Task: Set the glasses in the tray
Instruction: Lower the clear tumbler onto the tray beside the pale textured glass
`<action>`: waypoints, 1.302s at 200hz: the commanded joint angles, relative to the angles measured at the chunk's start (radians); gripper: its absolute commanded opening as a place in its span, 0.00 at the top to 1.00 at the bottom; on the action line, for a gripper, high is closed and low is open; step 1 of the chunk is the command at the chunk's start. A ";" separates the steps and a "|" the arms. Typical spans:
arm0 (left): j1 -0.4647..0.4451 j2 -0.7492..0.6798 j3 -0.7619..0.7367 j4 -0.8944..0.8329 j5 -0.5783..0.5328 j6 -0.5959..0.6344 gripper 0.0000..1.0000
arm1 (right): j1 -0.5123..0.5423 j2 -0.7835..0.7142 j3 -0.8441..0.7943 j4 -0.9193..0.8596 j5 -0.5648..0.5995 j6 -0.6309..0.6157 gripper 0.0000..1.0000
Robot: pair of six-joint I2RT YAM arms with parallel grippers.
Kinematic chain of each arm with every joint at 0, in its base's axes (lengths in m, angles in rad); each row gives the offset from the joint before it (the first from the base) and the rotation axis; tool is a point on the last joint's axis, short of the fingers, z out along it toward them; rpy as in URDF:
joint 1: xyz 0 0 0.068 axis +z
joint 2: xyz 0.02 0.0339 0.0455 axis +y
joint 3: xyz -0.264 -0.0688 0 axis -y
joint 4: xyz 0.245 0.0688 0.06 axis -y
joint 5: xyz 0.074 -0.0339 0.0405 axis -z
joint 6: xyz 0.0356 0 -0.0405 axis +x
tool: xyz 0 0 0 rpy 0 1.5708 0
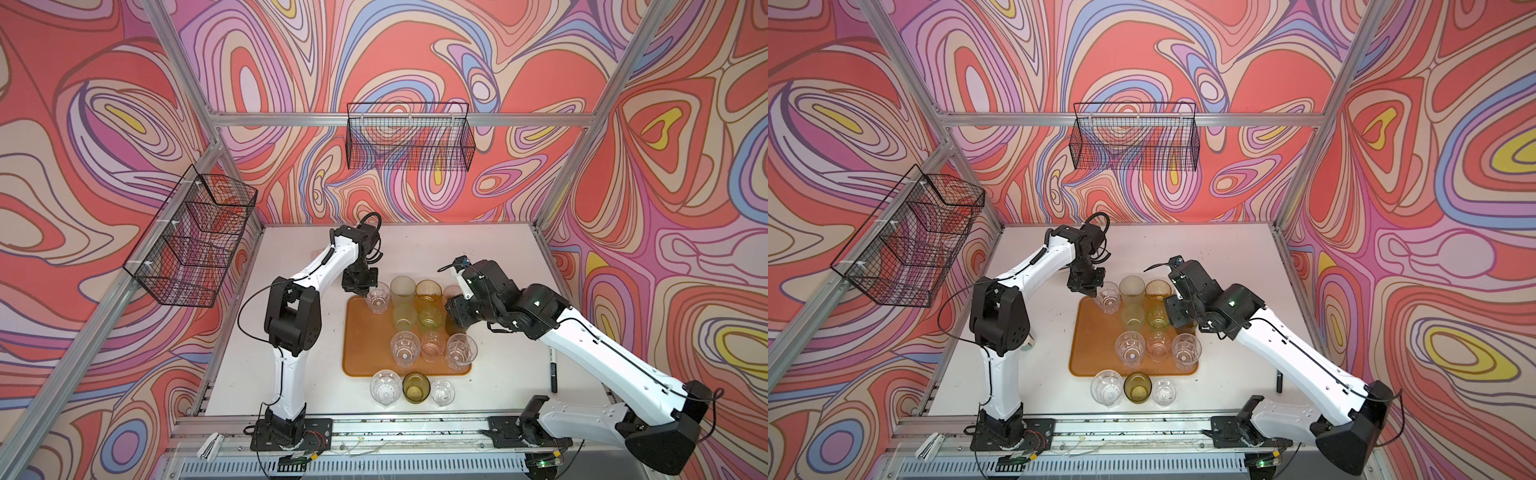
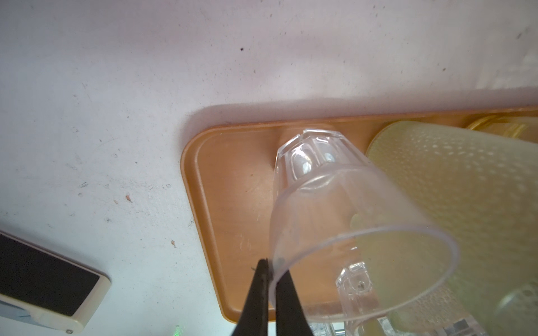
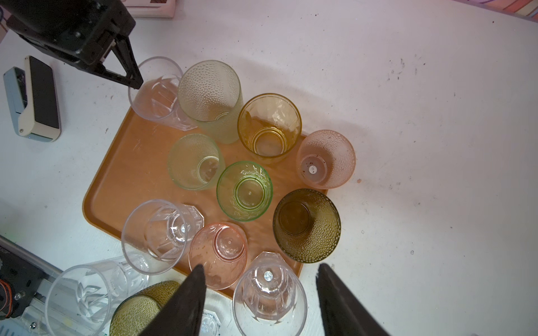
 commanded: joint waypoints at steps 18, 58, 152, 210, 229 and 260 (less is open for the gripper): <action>0.011 0.024 0.029 0.002 0.019 0.004 0.97 | -0.003 -0.014 0.005 -0.013 0.014 0.008 0.38; 0.014 0.027 0.036 0.002 0.018 0.004 0.96 | -0.002 -0.014 0.001 -0.011 0.015 0.008 0.38; 0.015 0.036 0.034 -0.001 0.021 0.000 0.92 | -0.003 -0.022 -0.001 -0.017 0.017 0.011 0.38; 0.015 0.033 0.026 0.005 0.028 -0.004 0.88 | -0.002 -0.019 -0.003 -0.015 0.014 0.011 0.37; 0.016 0.029 0.019 0.011 0.030 -0.007 0.86 | -0.002 -0.018 -0.001 -0.016 0.015 0.011 0.38; 0.015 0.030 0.016 0.019 0.040 -0.007 0.84 | -0.003 -0.019 0.001 -0.017 0.016 0.011 0.37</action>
